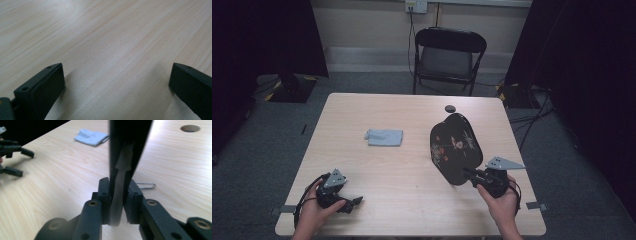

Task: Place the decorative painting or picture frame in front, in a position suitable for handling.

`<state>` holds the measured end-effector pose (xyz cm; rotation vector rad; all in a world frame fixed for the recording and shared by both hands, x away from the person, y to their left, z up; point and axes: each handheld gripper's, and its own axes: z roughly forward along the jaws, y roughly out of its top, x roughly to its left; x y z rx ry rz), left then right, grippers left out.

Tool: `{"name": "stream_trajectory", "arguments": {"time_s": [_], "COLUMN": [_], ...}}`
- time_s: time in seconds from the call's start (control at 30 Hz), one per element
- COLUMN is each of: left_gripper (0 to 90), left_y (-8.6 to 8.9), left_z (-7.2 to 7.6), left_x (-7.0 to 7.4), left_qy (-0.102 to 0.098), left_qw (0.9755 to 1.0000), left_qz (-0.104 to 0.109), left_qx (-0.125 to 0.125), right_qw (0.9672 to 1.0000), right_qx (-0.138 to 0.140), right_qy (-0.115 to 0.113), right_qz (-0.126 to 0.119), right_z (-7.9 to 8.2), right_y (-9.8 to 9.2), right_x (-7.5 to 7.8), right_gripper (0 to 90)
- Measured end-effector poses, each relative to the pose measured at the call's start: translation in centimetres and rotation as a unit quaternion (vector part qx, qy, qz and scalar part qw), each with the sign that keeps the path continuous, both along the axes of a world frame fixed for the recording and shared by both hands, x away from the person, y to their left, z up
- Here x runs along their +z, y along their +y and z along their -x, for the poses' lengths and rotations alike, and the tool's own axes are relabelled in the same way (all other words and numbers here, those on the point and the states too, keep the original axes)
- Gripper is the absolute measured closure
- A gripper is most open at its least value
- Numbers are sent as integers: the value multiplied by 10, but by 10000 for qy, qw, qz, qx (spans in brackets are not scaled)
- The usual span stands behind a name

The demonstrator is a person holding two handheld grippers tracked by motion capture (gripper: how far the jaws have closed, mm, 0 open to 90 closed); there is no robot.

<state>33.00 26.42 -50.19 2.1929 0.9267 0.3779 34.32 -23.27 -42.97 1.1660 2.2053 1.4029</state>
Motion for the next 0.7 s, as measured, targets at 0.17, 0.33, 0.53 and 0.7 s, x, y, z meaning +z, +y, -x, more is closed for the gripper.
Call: {"name": "stream_trajectory", "arguments": {"time_s": [0.17,0.33,0.53,0.7], "left_gripper": [0,0,0,0], "left_y": [0,0,-2,-2], "left_z": [0,0,-1,-2], "left_x": [0,0,0,0], "left_qy": [1,-4,2,9], "left_qw": [10000,10000,10000,10000], "left_qz": [-7,-22,11,-14], "left_qx": [14,-1,6,-16], "right_qw": [9999,9999,9999,9999], "right_qx": [-88,-100,-114,-133], "right_qy": [-30,-7,-17,-17], "right_qz": [-66,-81,-70,-65], "right_z": [0,2,11,17], "right_y": [-3,-10,-22,-27], "right_x": [-2,-2,-2,-2], "right_gripper": [790,791,791,791]}}
